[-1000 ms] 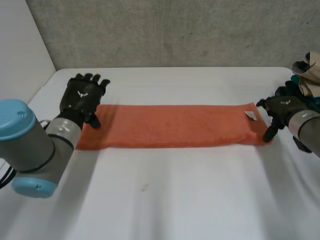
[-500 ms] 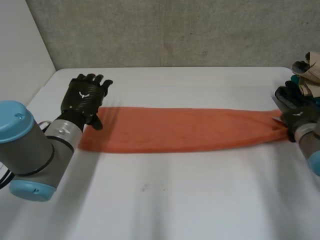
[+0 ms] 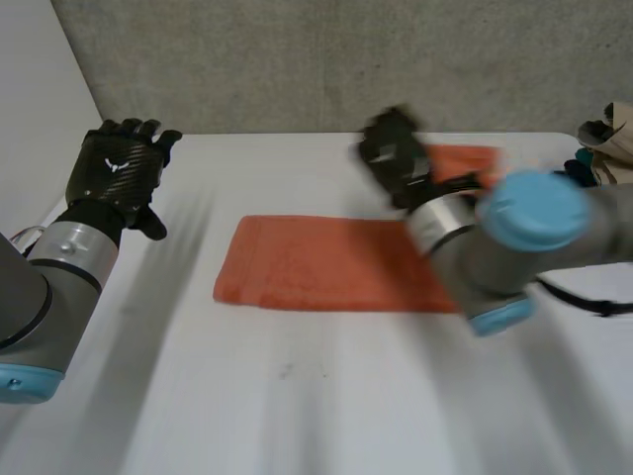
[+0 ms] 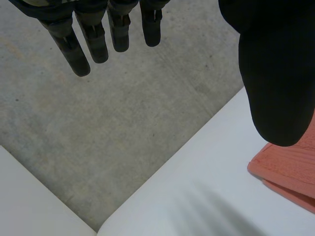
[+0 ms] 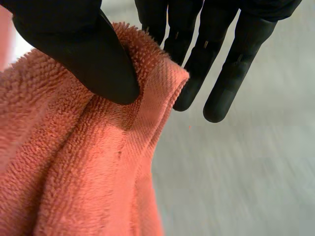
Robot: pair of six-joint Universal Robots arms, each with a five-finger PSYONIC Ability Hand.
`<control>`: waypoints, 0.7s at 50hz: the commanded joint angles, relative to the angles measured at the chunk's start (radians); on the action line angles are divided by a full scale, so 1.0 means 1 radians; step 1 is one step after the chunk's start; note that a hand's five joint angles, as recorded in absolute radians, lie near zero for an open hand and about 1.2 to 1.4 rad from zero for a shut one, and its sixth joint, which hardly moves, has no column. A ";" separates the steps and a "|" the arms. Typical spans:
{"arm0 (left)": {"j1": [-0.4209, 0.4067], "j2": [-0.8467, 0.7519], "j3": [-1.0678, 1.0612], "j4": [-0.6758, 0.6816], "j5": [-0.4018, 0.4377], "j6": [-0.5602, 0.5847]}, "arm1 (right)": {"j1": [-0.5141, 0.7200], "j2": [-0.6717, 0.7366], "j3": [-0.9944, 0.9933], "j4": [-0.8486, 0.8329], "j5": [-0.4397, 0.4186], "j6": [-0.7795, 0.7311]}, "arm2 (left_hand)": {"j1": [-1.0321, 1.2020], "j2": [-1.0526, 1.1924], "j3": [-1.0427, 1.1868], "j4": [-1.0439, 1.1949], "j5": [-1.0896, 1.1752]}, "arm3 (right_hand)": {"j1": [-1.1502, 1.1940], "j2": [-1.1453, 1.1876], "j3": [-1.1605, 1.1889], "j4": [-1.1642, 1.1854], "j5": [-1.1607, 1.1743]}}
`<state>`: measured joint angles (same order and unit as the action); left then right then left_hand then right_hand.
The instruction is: Fold the laundry.
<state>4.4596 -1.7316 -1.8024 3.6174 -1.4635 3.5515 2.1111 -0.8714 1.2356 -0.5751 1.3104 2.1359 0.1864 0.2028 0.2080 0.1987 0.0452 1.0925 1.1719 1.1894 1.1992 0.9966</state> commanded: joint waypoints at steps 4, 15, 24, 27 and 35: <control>0.012 -0.009 -0.021 -0.003 0.002 -0.019 | 0.178 0.252 -0.150 0.003 -0.223 0.136 | -0.012 -0.028 -0.033 -0.024 -0.045 | 0.304 0.224 0.207 0.197 0.225; -0.026 -0.094 0.049 0.001 0.043 -0.020 | 0.150 0.074 -0.038 0.037 -0.077 0.392 | -0.012 -0.028 -0.033 -0.024 -0.045 | -0.918 -0.997 -1.015 -1.025 -0.997; -0.218 -0.259 0.184 0.000 0.054 -0.023 | 0.035 -0.027 0.013 0.319 0.150 0.536 | -0.012 -0.028 -0.033 -0.024 -0.045 | -0.918 -0.997 -1.015 -1.025 -0.997; -0.275 -0.319 0.228 -0.002 0.054 -0.043 | 0.014 -0.026 0.022 0.411 0.162 0.549 | -0.012 -0.028 -0.033 -0.024 -0.045 | -0.918 -0.997 -1.015 -1.025 -0.997; -0.327 -0.476 0.347 -0.005 0.049 -0.074 | -0.010 -0.026 0.093 0.449 0.158 0.546 | 0.001 -0.016 -0.021 -0.012 -0.033 | -0.918 -0.997 -1.015 -1.025 -0.997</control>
<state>4.1513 -2.1099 -1.5297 3.6153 -1.4089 3.4894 2.1099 -0.9039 1.2893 -0.1352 1.4784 2.6882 0.1865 0.2028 0.2080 0.1987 0.0453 0.2305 0.2112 0.2066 0.2076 0.0433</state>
